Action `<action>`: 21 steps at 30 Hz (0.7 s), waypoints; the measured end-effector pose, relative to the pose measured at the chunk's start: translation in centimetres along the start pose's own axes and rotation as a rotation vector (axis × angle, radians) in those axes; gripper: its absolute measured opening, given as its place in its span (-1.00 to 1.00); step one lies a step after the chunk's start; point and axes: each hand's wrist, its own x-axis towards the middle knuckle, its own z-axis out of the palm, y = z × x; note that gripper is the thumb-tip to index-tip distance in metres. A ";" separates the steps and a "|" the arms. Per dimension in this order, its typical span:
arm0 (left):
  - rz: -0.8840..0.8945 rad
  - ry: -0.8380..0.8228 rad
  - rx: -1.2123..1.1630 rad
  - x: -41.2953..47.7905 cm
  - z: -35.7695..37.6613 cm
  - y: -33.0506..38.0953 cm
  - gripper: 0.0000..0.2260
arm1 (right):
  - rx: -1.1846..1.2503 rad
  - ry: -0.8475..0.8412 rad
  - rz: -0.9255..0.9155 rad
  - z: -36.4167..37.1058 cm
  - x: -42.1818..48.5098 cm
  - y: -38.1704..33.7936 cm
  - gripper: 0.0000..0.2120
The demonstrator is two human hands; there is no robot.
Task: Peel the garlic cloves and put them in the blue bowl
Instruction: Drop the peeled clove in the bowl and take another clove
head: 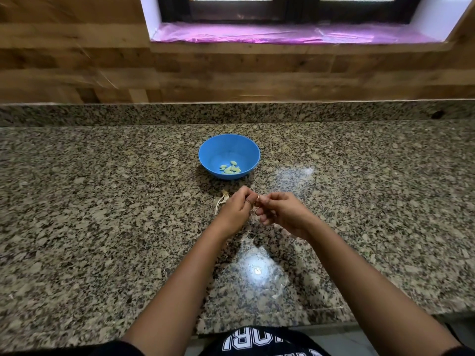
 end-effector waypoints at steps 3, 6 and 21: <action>0.040 0.008 0.107 -0.3 -0.1 0.4 -0.79 | -0.117 -0.003 -0.013 0.1 0.2 -0.3 -0.85; 0.036 0.076 0.109 -0.6 0.3 1.0 -0.76 | -0.201 -0.002 -0.018 0.4 0.2 -0.6 -0.83; -0.177 0.017 -0.402 -0.6 0.4 2.2 -0.80 | -0.183 0.075 -0.094 1.7 0.0 0.2 -0.75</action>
